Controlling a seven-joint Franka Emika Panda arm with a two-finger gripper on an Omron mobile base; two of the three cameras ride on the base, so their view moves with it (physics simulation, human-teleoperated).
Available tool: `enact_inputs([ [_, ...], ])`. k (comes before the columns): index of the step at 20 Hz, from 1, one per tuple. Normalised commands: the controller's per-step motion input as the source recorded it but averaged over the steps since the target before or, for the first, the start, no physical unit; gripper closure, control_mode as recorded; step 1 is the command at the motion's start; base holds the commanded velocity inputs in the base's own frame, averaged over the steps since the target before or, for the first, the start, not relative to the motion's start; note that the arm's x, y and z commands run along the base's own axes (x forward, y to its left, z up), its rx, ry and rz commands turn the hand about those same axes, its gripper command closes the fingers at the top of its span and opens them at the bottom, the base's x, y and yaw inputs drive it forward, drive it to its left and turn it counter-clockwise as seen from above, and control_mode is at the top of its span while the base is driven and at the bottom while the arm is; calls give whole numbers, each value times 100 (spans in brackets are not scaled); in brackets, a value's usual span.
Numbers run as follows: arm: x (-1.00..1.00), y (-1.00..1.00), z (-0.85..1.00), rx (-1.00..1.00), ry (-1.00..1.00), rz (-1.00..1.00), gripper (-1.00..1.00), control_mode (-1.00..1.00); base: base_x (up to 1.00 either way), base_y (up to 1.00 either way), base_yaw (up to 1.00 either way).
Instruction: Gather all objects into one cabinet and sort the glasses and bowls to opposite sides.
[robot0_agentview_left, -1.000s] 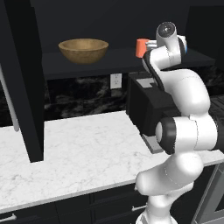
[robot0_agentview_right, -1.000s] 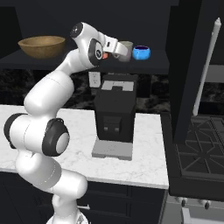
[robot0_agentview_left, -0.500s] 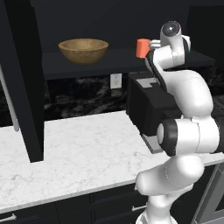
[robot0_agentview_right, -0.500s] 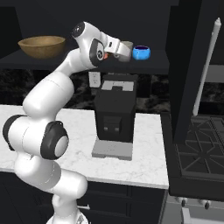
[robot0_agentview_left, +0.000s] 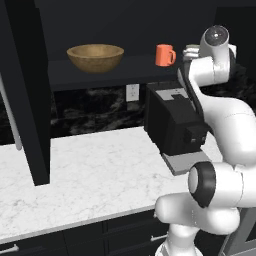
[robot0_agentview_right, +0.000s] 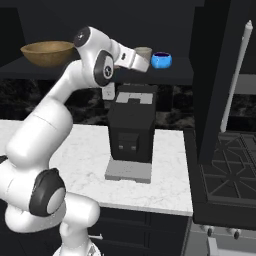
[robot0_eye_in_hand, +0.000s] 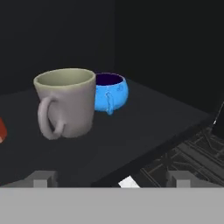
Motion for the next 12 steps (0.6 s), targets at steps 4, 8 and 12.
enact_inputs([
  [4,-100,0,0,0,-10,0,-100,-100,0,0,0],
  [8,-100,0,0,0,-15,0,-100,-100,0,0,0],
  [12,-100,0,1,0,-13,0,-100,-100,0,0,0],
])
